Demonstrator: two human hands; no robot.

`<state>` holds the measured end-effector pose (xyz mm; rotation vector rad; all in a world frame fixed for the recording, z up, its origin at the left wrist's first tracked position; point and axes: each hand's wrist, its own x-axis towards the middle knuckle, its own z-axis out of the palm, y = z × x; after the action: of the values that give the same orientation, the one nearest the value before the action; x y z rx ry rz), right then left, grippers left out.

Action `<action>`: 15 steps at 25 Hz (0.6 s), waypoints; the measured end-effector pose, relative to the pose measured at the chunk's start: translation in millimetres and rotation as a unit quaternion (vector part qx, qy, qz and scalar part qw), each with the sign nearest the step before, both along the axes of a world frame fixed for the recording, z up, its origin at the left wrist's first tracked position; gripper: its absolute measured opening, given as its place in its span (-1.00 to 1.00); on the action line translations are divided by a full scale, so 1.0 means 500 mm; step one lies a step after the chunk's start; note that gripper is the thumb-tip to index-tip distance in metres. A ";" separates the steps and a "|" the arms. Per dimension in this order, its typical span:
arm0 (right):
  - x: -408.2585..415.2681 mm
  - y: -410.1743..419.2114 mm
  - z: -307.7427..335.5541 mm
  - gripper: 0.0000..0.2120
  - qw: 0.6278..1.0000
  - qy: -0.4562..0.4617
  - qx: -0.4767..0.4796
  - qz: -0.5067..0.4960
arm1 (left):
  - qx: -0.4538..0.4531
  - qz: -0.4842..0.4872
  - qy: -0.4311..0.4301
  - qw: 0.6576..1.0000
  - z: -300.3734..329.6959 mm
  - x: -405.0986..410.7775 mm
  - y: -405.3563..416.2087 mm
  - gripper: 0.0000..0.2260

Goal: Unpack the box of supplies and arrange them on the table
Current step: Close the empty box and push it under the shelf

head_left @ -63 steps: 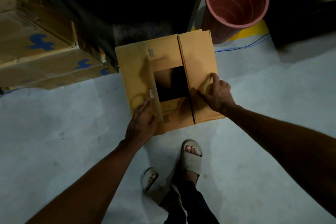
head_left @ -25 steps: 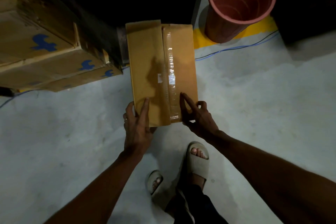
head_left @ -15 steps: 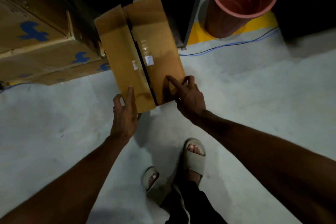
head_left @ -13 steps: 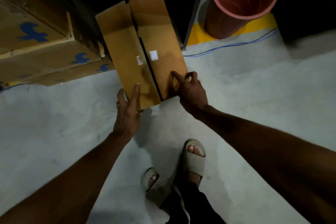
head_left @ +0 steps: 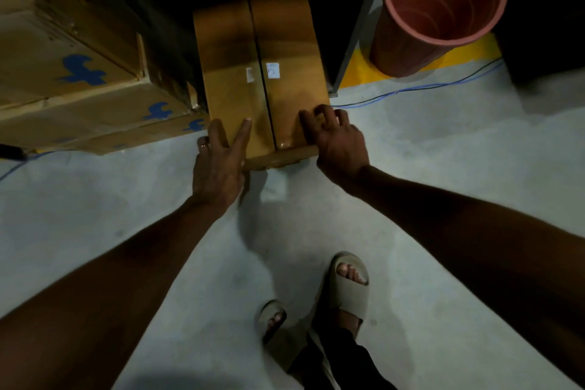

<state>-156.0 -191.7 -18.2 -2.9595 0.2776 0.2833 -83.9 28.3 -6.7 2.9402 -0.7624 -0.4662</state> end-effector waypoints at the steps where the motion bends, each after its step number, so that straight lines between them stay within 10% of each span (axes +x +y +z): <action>1: 0.018 -0.010 0.002 -0.31 1.000 -0.026 -0.007 -0.014 | 0.015 -0.020 -0.023 0.999 0.005 0.019 -0.011 -0.19; 6: 0.096 -0.069 0.002 -0.54 0.990 -0.088 0.099 -0.038 | 0.048 -0.035 -0.083 0.995 0.020 0.092 -0.062 -0.27; 15: 0.016 -0.003 -0.040 -0.02 0.997 0.011 0.031 0.068 | 0.035 -0.041 0.039 0.998 -0.040 -0.017 -0.033 -0.02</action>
<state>-147.8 -193.3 -38.1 -2.9192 0.0673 0.3348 -92.4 11.7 -26.6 2.9425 -0.8779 -0.6222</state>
